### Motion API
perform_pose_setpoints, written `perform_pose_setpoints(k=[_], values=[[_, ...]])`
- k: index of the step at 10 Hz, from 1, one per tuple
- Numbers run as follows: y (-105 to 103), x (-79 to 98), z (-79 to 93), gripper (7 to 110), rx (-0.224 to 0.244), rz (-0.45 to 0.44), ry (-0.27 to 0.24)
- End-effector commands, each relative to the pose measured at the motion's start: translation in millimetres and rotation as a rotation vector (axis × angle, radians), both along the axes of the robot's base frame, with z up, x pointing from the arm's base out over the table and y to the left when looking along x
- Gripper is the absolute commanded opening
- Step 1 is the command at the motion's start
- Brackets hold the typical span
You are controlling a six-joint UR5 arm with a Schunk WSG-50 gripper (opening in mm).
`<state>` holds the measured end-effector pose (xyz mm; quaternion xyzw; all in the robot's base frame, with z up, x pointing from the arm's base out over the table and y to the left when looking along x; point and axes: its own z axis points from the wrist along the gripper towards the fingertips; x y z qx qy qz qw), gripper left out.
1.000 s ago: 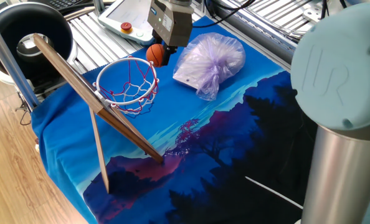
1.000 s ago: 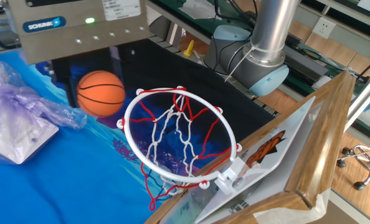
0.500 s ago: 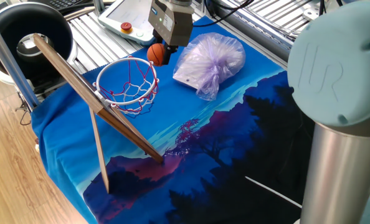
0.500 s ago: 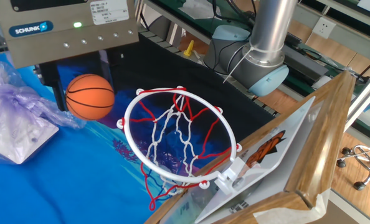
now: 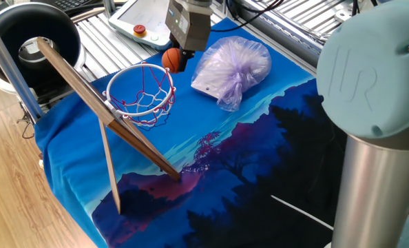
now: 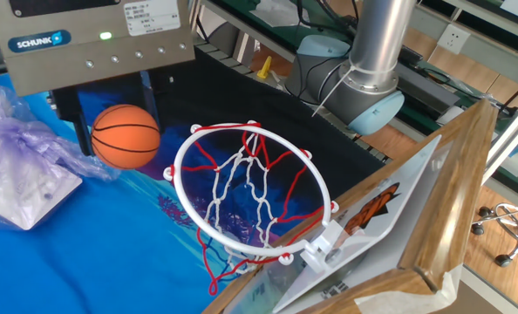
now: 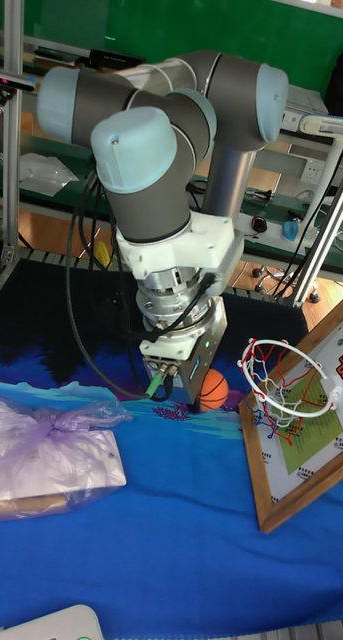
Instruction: Grab a basketball, release it and shoot it into the basket
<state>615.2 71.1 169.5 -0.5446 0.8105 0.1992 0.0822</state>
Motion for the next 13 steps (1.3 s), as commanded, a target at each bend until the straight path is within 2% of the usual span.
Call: perform_pose_setpoints(k=[1, 2, 3, 5, 6, 7, 8, 9, 10, 11, 13], values=[[10.5, 13.8, 6.1, 7, 0.047, -0.057, -0.033], [19.0, 20.0, 10.6, 7, 0.084, -0.099, -0.038], [23.0, 20.3, 12.9, 7, 0.103, -0.107, -0.035], [8.8, 19.2, 5.1, 7, 0.039, -0.081, -0.045], [5.7, 22.2, 3.6, 7, 0.026, -0.074, -0.063], [-4.8, 24.1, 24.0, 7, -0.014, -0.057, -0.091], [-10.7, 18.3, 45.1, 7, -0.026, -0.035, -0.084], [-13.3, 8.0, 69.6, 7, -0.013, -0.033, -0.060], [-12.9, -0.1, 86.9, 7, 0.011, -0.043, -0.048], [-11.0, -9.7, 97.4, 7, 0.029, -0.062, -0.042], [0.6, -24.2, 103.8, 7, 0.049, -0.082, -0.029]])
